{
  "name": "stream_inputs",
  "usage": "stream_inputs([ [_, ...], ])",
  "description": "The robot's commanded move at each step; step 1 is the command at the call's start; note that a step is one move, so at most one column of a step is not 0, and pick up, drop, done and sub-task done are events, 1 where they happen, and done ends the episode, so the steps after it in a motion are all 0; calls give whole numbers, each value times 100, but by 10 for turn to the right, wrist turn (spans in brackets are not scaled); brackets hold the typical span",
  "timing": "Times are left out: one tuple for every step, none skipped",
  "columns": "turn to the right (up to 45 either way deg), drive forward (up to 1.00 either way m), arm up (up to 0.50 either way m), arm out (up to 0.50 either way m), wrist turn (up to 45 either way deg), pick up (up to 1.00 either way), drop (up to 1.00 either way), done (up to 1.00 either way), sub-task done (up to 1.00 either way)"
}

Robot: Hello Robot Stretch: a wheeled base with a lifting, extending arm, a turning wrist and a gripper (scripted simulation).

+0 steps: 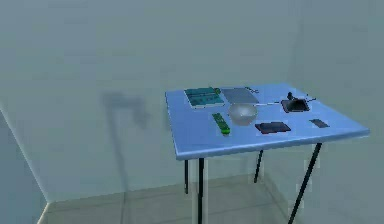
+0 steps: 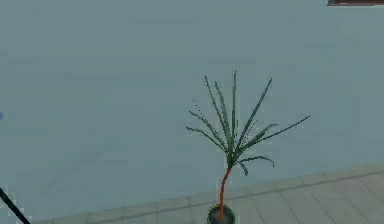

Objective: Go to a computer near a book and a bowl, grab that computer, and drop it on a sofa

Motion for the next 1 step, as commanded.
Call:
stream_inputs([
  [-90, 0, 0, 0, 0, 0, 0, 0, 0],
])
